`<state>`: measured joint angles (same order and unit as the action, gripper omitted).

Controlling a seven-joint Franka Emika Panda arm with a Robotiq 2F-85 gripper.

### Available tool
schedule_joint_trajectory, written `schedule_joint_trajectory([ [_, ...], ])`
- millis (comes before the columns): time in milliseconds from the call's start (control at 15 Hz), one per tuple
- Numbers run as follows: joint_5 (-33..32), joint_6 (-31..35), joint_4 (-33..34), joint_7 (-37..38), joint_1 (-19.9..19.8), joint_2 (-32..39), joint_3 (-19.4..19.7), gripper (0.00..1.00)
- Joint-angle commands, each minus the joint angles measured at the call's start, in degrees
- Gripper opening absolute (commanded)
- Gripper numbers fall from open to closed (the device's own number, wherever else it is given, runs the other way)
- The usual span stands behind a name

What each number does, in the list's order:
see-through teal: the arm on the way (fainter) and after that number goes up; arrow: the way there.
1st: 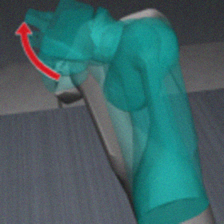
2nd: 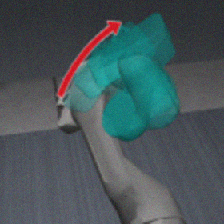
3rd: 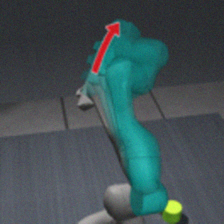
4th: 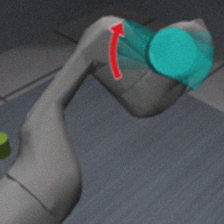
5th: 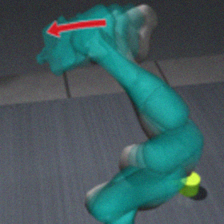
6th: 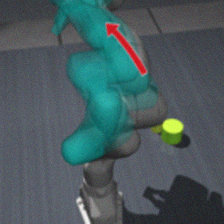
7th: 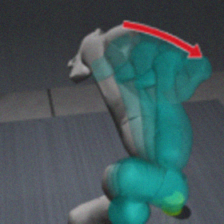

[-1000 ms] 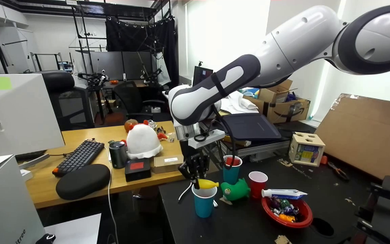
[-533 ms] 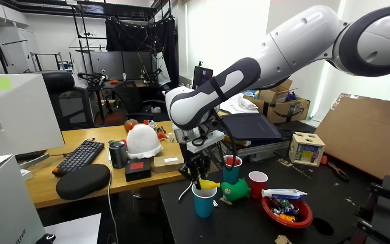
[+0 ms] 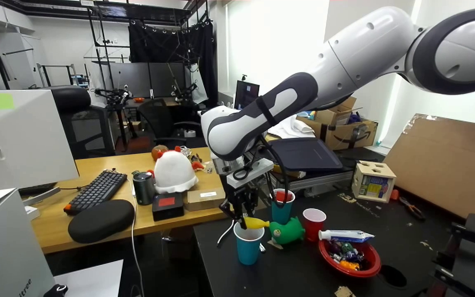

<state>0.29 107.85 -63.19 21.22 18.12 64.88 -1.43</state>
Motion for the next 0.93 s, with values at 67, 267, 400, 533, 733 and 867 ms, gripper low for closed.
schedule_joint_trajectory([
  [67, -0.69, -1.18, 1.66, 2.85, 0.84, 0.67, 0.83, 0.69],
  [267, -0.63, -1.07, 1.58, 3.42, 0.88, 0.67, 0.83, 0.91],
  [400, -0.43, -0.99, 1.46, 3.40, 0.74, 0.60, 0.67, 1.00],
  [533, -0.12, -0.78, 0.92, 2.98, 0.39, 0.10, 0.41, 1.00],
  [733, 0.55, 0.22, -1.61, 1.81, -0.75, -2.08, 0.00, 1.00],
  [867, 1.21, 0.55, -3.31, 0.67, -2.03, -3.59, -0.46, 1.00],
])
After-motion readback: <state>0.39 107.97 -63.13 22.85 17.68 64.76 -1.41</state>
